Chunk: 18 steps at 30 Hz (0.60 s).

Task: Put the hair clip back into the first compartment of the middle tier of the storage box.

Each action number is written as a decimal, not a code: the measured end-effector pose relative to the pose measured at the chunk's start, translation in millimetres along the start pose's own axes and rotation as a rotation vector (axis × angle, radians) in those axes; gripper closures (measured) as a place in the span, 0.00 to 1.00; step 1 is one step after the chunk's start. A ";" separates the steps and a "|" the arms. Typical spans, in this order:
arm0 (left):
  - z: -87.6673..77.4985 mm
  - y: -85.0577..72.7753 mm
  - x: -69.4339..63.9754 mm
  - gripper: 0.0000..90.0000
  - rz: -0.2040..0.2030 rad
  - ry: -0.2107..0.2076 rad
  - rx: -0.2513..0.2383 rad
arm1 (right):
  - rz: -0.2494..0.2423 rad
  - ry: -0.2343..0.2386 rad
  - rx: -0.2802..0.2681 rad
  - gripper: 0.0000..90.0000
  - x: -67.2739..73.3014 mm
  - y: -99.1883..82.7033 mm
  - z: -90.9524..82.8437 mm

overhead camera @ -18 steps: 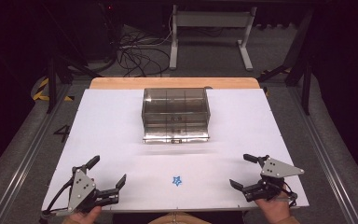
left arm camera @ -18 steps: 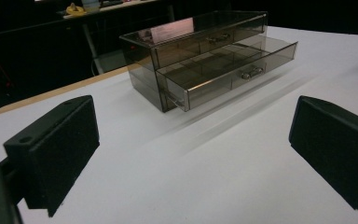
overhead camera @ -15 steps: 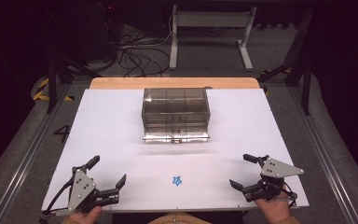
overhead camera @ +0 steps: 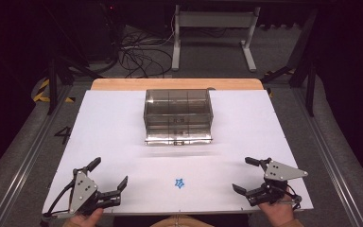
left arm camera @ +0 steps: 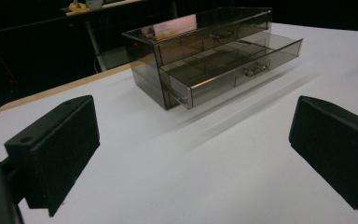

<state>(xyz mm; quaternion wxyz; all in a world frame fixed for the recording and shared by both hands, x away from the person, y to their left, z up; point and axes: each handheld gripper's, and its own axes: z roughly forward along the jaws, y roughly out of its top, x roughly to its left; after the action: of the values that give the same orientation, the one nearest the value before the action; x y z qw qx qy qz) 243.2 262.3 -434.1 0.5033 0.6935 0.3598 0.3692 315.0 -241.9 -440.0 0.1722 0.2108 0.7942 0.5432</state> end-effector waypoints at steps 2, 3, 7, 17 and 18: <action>0.8 -0.4 1.3 0.03 -0.011 -0.005 0.009 | -0.002 -0.002 0.002 0.01 0.3 0.0 0.1; 1.2 -0.4 1.9 0.03 -0.011 -0.008 0.017 | -0.002 -0.003 0.004 0.01 0.2 0.0 0.3; 2.1 1.1 2.6 0.04 -0.016 -0.003 0.028 | 0.005 -0.003 0.011 0.01 -0.1 -0.3 1.5; 8.7 8.1 4.4 0.04 -0.029 -0.031 0.056 | 0.011 -0.003 0.026 0.01 -0.9 -1.3 3.6; 9.6 9.1 4.6 0.04 -0.033 -0.035 0.057 | 0.013 -0.004 0.026 0.01 -1.2 -1.4 3.6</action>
<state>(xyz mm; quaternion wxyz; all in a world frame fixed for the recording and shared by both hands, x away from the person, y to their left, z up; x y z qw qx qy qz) 254.8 260.1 -426.8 0.4958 0.7078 0.3724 0.3382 317.6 -240.1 -442.5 0.1674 0.2191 0.7995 0.5337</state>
